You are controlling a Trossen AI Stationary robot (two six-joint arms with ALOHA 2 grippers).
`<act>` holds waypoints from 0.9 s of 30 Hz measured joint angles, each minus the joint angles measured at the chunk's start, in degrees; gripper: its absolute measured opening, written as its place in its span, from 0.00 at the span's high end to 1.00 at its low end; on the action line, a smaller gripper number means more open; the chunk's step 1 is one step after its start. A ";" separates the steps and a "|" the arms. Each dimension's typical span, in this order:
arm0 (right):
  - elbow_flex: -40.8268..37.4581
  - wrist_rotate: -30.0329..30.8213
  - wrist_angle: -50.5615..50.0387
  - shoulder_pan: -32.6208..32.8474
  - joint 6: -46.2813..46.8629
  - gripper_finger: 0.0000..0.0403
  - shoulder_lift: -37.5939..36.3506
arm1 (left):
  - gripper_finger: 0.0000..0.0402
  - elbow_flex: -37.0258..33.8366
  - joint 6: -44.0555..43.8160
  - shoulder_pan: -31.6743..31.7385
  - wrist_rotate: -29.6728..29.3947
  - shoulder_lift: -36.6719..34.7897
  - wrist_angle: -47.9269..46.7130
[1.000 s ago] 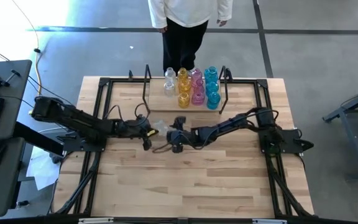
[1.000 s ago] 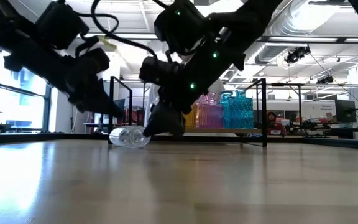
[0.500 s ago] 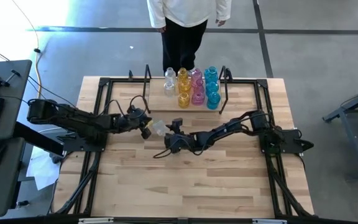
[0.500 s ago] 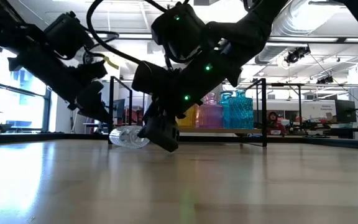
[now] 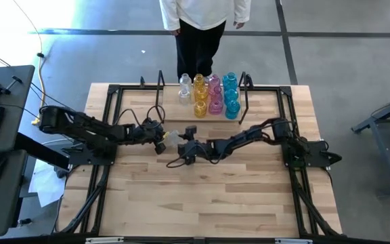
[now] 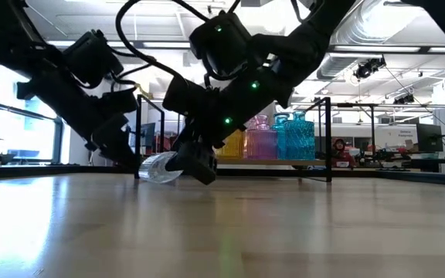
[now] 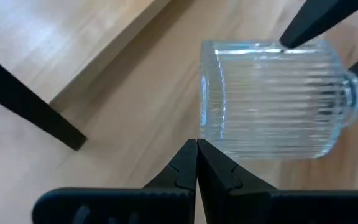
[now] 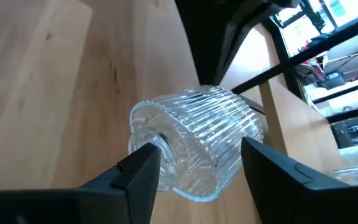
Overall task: Sort vases onto shelf
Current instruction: Put the transparent vase on the shelf aligned with the other transparent vases
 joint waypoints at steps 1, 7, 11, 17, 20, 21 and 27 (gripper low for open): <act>0.00 -0.54 0.04 -0.24 0.01 0.50 0.00 | 1.00 0.00 0.00 0.02 -0.02 0.82 0.66; -0.07 -1.74 -0.13 -1.14 -0.38 0.54 -0.01 | 1.00 -0.09 -0.48 0.11 0.20 3.85 4.25; -0.07 -3.11 -0.07 -1.33 -0.61 0.58 -0.17 | 1.00 -0.13 -0.48 0.13 0.28 3.94 4.41; -0.20 -3.36 5.55 -1.57 -3.68 0.68 -0.18 | 1.00 -0.24 -0.58 0.13 0.20 3.94 3.94; 0.50 -2.69 10.34 -2.71 -4.07 0.75 -0.09 | 1.00 -0.31 -0.63 0.15 -0.52 3.66 2.60; 1.55 -1.64 10.34 -3.17 -4.33 0.77 -0.09 | 1.00 -0.36 -0.62 0.14 -0.05 3.44 1.57; 8.77 -4.16 1.77 -5.16 -1.26 0.94 -0.63 | 1.00 0.09 1.74 -0.37 7.71 0.82 1.20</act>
